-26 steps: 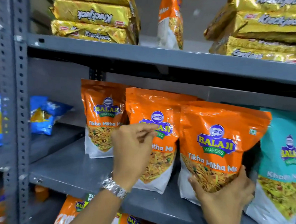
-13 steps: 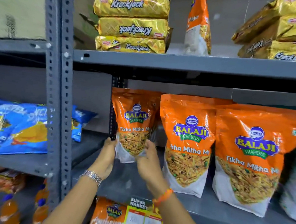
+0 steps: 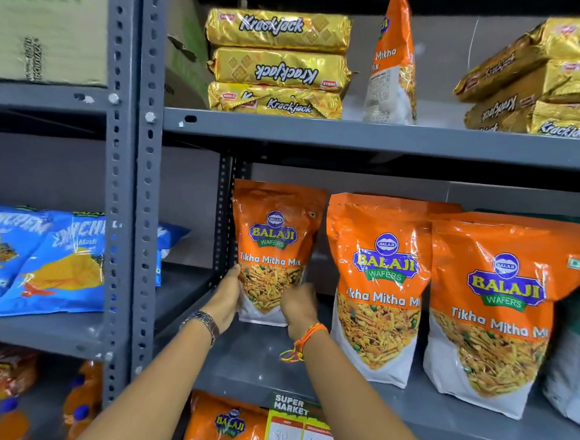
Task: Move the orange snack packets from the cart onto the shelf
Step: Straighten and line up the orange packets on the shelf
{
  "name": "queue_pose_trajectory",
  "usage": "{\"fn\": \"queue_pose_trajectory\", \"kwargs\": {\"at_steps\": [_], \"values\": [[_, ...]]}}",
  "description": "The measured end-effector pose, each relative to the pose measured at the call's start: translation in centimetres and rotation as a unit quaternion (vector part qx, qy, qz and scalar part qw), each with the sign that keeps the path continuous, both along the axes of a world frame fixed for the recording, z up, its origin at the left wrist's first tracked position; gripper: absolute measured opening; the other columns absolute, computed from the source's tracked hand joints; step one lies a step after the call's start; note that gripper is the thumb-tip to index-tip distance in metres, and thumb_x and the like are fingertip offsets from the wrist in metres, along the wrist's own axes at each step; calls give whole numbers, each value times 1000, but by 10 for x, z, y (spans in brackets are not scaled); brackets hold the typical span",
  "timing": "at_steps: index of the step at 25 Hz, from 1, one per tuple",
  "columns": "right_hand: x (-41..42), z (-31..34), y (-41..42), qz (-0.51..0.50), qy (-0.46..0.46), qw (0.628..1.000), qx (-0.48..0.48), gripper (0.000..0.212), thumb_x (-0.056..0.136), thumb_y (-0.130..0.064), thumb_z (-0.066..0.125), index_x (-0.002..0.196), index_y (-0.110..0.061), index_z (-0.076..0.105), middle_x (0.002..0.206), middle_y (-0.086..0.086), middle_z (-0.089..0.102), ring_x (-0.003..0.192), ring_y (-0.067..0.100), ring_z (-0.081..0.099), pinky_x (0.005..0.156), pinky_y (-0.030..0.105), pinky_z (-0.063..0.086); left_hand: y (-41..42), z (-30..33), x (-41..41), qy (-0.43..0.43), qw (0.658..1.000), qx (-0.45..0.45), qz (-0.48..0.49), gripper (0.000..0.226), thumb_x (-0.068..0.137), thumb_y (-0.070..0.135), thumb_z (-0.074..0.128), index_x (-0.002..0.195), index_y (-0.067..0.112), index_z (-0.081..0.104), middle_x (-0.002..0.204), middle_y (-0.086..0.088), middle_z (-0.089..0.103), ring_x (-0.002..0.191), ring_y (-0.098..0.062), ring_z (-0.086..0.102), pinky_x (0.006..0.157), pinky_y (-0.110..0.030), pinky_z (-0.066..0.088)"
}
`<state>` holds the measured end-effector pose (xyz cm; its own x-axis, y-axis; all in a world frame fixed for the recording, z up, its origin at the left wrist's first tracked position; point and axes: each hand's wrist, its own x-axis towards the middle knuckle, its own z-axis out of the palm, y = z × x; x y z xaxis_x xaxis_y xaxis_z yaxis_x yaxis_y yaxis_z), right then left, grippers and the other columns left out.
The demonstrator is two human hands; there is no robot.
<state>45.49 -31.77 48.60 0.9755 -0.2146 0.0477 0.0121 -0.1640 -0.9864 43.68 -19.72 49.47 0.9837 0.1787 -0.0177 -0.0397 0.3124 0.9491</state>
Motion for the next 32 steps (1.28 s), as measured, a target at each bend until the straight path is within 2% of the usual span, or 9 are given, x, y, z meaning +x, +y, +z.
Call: {"fn": "queue_pose_trajectory", "kwargs": {"at_steps": [3,6,10,13,17,21,25,27,32], "values": [[-4,-5,3,-8,-16,1000,-5,41,94,-7,43,133,4,47,130,26,62,119,44,61,92,47,54,-1,-1,3,-6,1000,12,-5,45,110,40,24,119,14,61,140,-20,60,116,-27,61,81,-32,51],[-6,-6,4,-17,-23,999,-18,39,95,-6,43,132,5,50,130,25,63,120,44,61,97,49,56,1,-6,7,-5,999,37,8,43,109,43,29,100,20,64,134,-19,65,106,-25,64,92,-36,51],[-15,-2,2,-9,-23,999,-26,34,96,-9,45,128,1,53,129,23,65,117,41,63,97,50,57,5,-9,6,-1,1000,7,-2,43,108,44,30,119,14,59,136,-20,63,111,-27,62,97,-38,49],[-48,4,-2,47,-48,998,3,23,96,-6,48,118,-12,54,126,16,67,106,28,63,92,40,56,4,-7,-8,-16,999,36,8,39,108,43,30,116,20,60,138,-14,62,117,-24,60,105,-39,47],[-120,-23,-38,97,-146,982,65,62,88,4,52,138,-34,49,128,-20,60,118,4,60,97,27,54,-10,-21,-43,-114,986,95,71,22,103,31,48,123,31,59,131,10,66,110,-3,66,98,-32,50],[-175,-46,-88,-78,-311,947,-10,73,83,-3,58,145,-41,49,145,-26,51,125,-16,53,97,18,50,-46,-31,-69,-127,982,137,-8,35,96,32,61,130,38,58,128,19,62,112,9,56,81,-13,40],[-174,-46,-128,-163,-214,959,-88,85,90,0,63,163,-19,23,167,4,26,152,25,27,123,53,29,-95,-35,-73,-125,970,182,-104,49,97,26,63,143,29,47,133,12,55,117,2,54,78,-8,40],[-166,-47,-136,-134,-165,969,-124,80,95,-16,59,164,-14,18,170,7,22,156,29,18,126,53,22,-116,-39,-73,-130,958,219,-133,47,95,26,63,139,31,46,132,13,58,113,4,56,76,-6,43],[-161,-51,-137,-71,-170,972,-146,52,101,-10,51,149,-25,41,145,6,48,133,22,45,110,38,39,-131,-44,-71,-139,950,258,-108,57,82,25,71,130,30,40,133,6,58,120,-7,57,94,-28,53]]}}
